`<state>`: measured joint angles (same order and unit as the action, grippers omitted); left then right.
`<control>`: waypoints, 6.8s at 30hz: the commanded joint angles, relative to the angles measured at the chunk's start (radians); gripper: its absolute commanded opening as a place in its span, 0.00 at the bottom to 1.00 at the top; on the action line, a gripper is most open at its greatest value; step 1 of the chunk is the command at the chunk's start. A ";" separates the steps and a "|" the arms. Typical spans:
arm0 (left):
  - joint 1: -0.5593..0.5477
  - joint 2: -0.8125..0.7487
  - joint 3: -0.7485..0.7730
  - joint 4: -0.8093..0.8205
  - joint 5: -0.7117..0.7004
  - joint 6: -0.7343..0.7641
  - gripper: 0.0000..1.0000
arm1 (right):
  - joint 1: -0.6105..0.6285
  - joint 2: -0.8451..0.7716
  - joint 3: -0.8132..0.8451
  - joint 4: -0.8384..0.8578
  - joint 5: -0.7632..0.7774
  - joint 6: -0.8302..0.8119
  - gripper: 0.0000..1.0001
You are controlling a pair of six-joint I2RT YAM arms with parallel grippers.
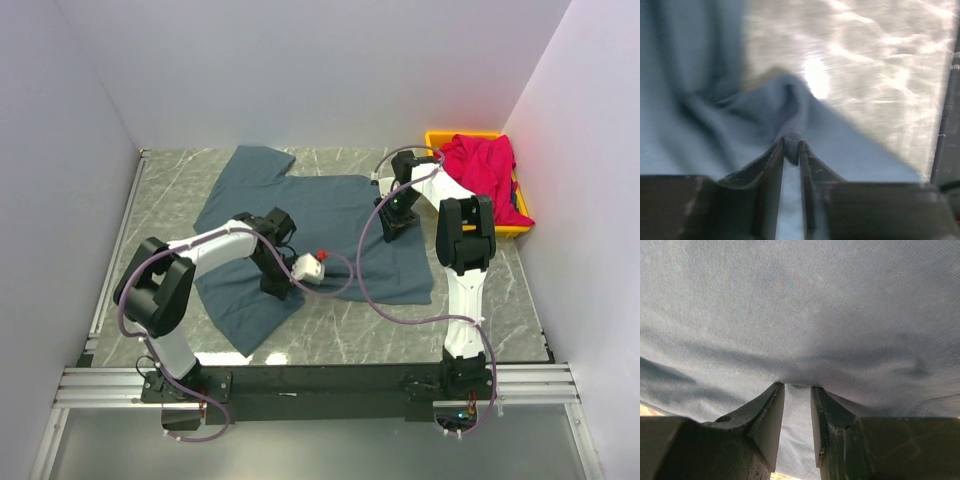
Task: Fold and stack the t-shirts
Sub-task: Flatten the tshirt out
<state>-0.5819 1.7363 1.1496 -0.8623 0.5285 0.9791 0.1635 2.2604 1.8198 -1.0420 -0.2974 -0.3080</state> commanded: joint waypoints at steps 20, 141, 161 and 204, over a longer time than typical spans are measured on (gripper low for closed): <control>-0.264 -0.135 0.094 -0.181 0.202 -0.349 0.51 | -0.005 -0.010 0.007 -0.006 0.020 -0.017 0.35; 0.703 -0.154 0.111 -0.046 -0.068 -0.337 0.48 | 0.013 -0.260 -0.110 -0.107 0.007 -0.125 0.44; 0.740 0.022 -0.068 0.152 -0.216 -0.464 0.46 | 0.037 -0.172 -0.350 0.025 0.116 -0.144 0.42; 0.722 0.282 0.553 0.226 -0.002 -0.721 0.69 | -0.055 0.238 0.461 0.149 -0.045 0.122 0.50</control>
<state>0.1440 2.0892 1.6943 -0.6518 0.5255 0.2493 0.1043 2.4878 2.2303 -0.8925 -0.3386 -0.1947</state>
